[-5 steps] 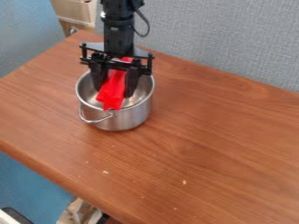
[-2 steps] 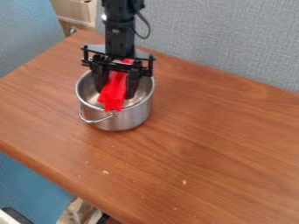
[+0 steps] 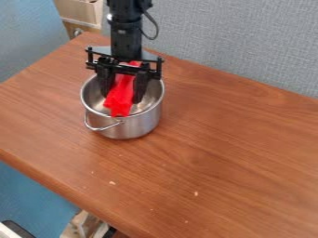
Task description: Put the red object in the metal pot
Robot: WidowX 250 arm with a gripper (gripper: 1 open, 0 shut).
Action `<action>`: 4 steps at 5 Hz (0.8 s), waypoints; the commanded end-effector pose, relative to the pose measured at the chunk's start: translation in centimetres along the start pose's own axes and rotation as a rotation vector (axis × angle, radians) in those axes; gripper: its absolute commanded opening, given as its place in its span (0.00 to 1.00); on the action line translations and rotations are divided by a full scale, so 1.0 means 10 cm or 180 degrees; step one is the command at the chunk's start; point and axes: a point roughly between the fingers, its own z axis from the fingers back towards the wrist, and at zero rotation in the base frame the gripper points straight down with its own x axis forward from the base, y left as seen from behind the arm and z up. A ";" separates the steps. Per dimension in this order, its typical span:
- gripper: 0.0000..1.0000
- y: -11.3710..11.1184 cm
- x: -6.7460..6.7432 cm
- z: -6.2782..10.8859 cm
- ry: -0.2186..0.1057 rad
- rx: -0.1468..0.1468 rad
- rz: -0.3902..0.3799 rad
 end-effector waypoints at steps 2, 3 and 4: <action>0.00 0.05 0.09 0.14 -0.0182 -0.0025 0.0076; 0.00 0.05 0.09 0.13 -0.0180 -0.0028 0.0086; 0.00 0.05 0.10 0.13 -0.0179 -0.0031 0.0096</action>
